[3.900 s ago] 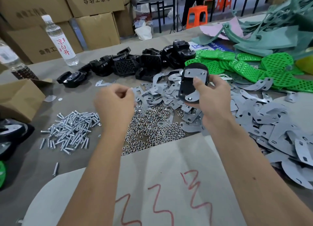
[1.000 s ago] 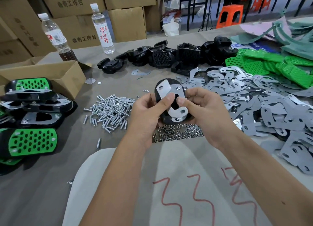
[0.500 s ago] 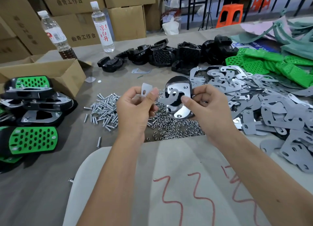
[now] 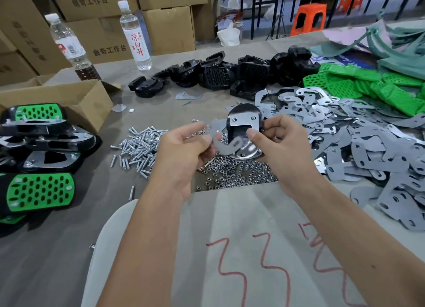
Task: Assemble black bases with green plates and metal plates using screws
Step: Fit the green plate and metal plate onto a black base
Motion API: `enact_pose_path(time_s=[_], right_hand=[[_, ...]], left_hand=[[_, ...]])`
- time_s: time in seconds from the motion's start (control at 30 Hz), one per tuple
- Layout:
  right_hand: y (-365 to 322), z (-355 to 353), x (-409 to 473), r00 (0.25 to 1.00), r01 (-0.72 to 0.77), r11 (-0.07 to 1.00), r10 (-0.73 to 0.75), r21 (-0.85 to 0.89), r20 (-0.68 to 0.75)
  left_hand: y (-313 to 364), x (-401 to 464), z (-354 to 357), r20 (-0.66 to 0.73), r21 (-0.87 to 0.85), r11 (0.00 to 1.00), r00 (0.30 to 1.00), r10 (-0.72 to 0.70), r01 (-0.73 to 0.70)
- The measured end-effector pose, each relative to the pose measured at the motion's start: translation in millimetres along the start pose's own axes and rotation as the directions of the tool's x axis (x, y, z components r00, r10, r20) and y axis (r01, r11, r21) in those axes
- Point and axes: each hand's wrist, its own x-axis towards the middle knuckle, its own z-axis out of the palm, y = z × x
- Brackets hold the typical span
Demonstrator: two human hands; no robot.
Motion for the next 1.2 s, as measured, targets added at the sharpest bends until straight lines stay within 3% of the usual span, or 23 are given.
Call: enact_pose_path(time_s=[0.17, 0.73, 1.03, 1.1, 1.2], right_hand=[[2.3, 1.6, -1.4, 1.0, 0.014, 1.0, -0.013, -0.028, 0.015], [-3.7, 0.9, -8.5, 0.987, 0.064, 0.998, -0.061, -0.014, 0.146], [-5.7, -0.3, -10.3, 0.981, 0.039, 0.999, -0.036, -0.013, 0.189], [-8.2, -0.7, -10.7, 0.98, 0.017, 1.0, -0.02, 0.021, 0.199], [-13.1, -2.7, -11.8, 0.969, -0.031, 0.994, 0.004, 0.103, 0.247]], left_hand=[[-8.9, -1.1, 7.1, 0.002, 0.148, 0.981, 0.992, 0.127, -0.126], [-20.8, 7.4, 6.1, -0.12, 0.171, 0.977, 0.981, 0.15, -0.128], [-22.6, 6.0, 5.2, -0.097, 0.419, 0.877, 0.949, 0.3, -0.234], [-21.1, 6.3, 4.3, -0.112, 0.4, 0.892, 0.954, 0.278, -0.213], [-14.5, 4.3, 5.4, -0.017, 0.122, 0.992, 0.999, 0.028, -0.026]])
